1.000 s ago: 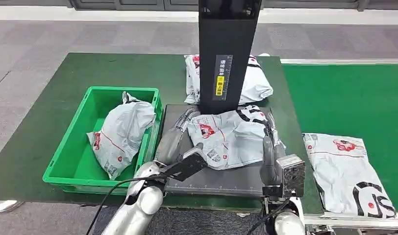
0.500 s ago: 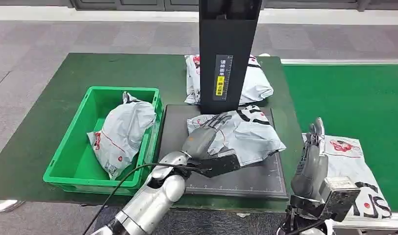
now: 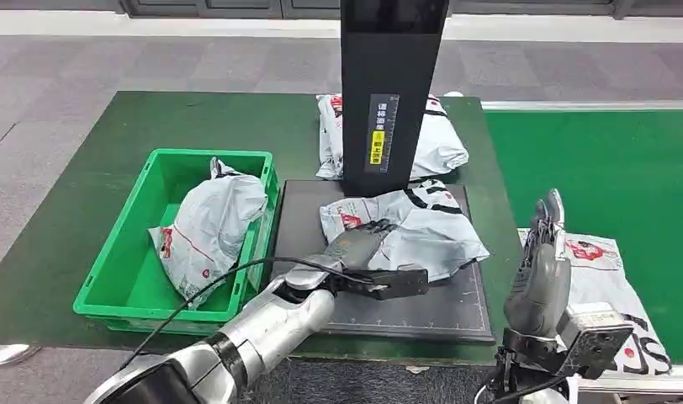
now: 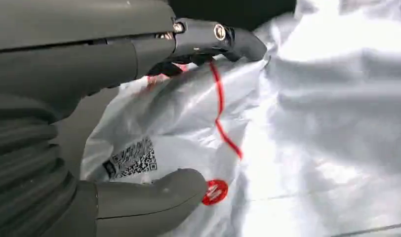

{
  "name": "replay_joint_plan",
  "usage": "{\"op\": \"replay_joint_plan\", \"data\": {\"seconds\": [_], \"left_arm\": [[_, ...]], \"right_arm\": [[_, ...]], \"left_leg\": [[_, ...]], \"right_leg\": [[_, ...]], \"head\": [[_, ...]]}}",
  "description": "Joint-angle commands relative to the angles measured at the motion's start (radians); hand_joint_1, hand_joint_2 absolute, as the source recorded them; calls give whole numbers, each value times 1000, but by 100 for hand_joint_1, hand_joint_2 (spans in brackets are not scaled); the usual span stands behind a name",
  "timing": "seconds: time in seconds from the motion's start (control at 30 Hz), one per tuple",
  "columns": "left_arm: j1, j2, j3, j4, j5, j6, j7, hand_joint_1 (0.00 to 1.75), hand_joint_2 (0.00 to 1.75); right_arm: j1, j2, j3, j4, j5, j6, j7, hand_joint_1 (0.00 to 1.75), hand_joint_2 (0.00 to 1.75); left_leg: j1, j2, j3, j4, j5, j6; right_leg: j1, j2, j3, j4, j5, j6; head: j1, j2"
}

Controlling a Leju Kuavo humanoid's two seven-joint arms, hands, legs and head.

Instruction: Moved the parcel from conveyor to table for the left to box.

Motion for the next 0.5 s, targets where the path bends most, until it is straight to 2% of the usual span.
{"op": "replay_joint_plan", "data": {"seconds": [0.03,0.07,0.3,0.33,0.37,0.4,0.5], "left_arm": [[-73,55,-152,268,-61,-118,90,0,175],[-72,57,-152,269,-61,-117,90,0,175],[-71,54,-144,267,-61,-144,88,0,175],[-68,60,-139,263,-62,-147,86,7,175],[-67,64,-137,261,-65,-140,85,77,175],[-66,69,-128,259,-66,-122,85,175,175],[-72,79,-109,254,-69,-93,82,175,175]], "right_arm": [[-107,21,-1,145,-12,25,-3,0,0],[-107,21,-1,145,-12,25,-3,0,0],[-107,17,1,149,-19,31,-9,0,0],[-110,15,4,158,-21,33,-10,0,0],[-110,14,7,163,-22,35,-12,0,0],[-112,10,9,169,-25,38,-17,0,0],[-118,9,9,180,-30,39,-22,0,0]], "left_leg": [[1,7,5,-4,0,0],[1,4,3,-2,0,0],[2,5,8,-5,1,0],[1,3,7,-2,0,0],[1,4,7,-3,1,0],[2,6,8,-4,1,0],[1,6,8,-4,1,0]], "right_leg": [[1,6,4,-4,3,-1],[1,3,2,-2,1,-1],[2,4,7,-5,3,-1],[1,2,6,-2,1,-1],[1,3,7,-3,3,-1],[2,4,7,-4,3,-1],[2,4,9,-4,3,-1]], "head": [[0,0],[0,0],[0,0],[0,0],[0,0],[0,0],[0,0]]}}
